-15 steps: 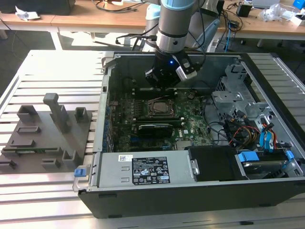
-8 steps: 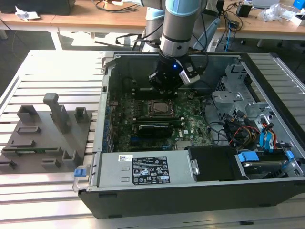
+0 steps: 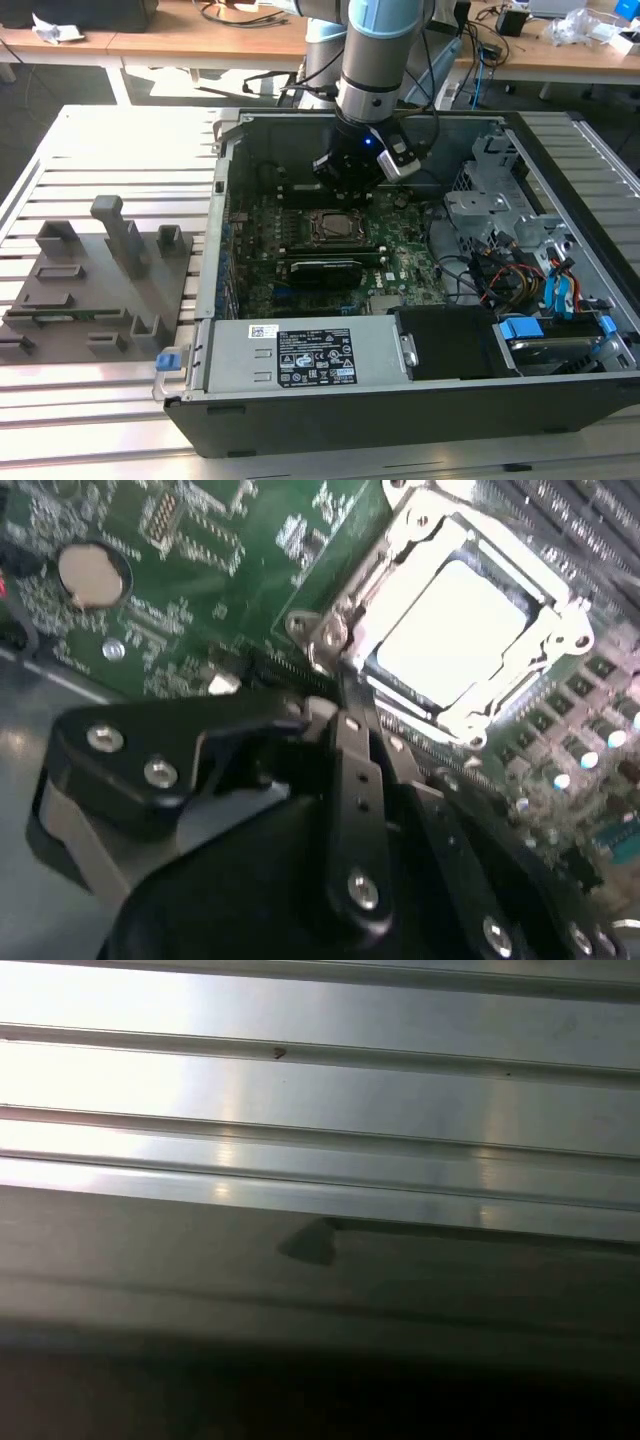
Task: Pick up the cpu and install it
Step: 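Install the first cpu locking lever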
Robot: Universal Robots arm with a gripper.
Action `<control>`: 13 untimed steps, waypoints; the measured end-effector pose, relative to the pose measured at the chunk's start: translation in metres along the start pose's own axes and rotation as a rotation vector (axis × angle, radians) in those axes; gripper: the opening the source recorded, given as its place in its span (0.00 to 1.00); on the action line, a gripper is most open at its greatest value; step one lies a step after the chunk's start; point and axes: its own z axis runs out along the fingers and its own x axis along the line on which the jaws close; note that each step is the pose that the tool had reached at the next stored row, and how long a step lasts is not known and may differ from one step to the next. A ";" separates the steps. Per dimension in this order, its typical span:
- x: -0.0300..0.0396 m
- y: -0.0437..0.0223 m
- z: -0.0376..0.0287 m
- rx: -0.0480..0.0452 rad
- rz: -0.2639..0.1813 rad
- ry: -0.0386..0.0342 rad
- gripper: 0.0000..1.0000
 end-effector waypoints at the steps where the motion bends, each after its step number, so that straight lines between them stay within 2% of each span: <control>1: 0.0000 -0.0001 -0.0001 0.0001 0.000 0.0001 0.11; 6: -0.0001 0.0012 -0.0003 0.0005 0.000 0.0002 0.11; 7: -0.0002 0.0014 -0.0012 0.0001 0.000 -0.0007 0.11; 11: 0.0002 0.0011 -0.0084 0.0080 0.000 0.0006 0.11; 13: 0.0009 -0.0067 -0.0088 0.0089 0.000 0.0006 0.11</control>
